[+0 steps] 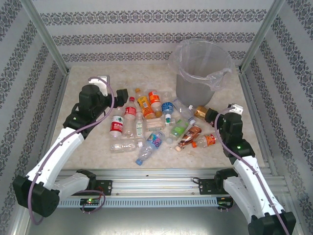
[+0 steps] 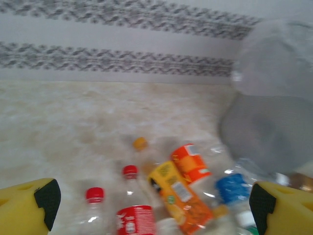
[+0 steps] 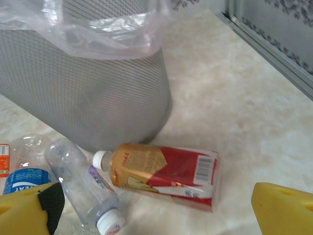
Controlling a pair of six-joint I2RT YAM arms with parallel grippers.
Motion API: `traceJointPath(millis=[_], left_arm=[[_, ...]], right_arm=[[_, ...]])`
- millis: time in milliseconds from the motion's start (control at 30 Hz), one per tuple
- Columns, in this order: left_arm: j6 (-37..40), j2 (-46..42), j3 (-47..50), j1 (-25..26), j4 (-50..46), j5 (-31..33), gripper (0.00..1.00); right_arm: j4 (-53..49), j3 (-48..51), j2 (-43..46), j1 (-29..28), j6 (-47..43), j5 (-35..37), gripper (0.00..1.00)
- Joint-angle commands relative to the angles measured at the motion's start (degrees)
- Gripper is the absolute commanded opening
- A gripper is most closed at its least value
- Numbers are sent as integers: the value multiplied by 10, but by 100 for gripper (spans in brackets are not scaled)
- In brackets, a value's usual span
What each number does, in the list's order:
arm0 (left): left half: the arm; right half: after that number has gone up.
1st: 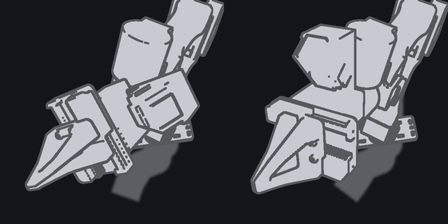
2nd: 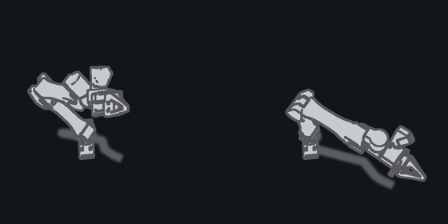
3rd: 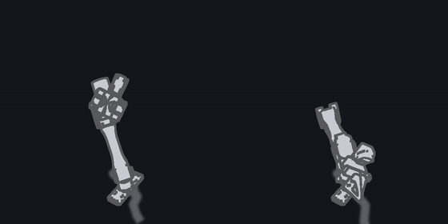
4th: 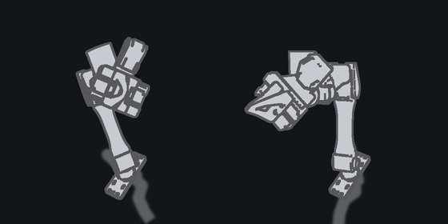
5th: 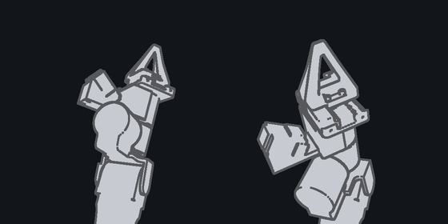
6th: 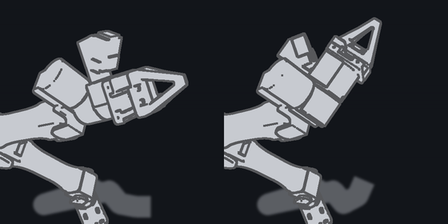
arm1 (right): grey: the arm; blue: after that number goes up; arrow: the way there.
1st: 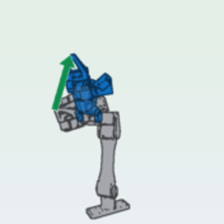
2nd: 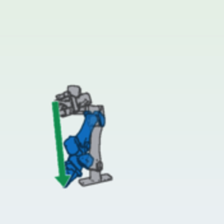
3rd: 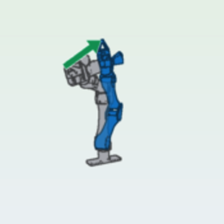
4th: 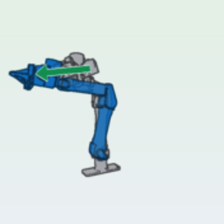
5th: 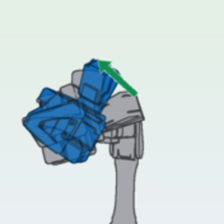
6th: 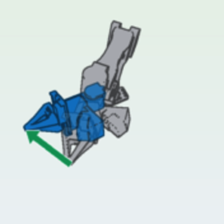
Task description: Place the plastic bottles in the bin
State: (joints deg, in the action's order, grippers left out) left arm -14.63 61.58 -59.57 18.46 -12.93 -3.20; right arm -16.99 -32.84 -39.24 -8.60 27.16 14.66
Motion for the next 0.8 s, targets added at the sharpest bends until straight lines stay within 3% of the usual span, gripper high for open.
traceJointPath(millis=[0, 133, 300, 767], left_arm=[[17, 17, -68, 17, -100, -75, 100], [59, 53, -117, 26, -163, -158, 100], [119, 80, -133, 49, -149, -245, 100], [166, 153, -118, 93, -4, -326, 100]], right_arm=[[-171, -57, -7, -10, 89, 67, 98], [-257, -102, -18, -11, 136, 40, 98], [-362, -144, -68, -13, 185, 10, 92], [-339, -81, -119, -10, 273, -116, 89]])
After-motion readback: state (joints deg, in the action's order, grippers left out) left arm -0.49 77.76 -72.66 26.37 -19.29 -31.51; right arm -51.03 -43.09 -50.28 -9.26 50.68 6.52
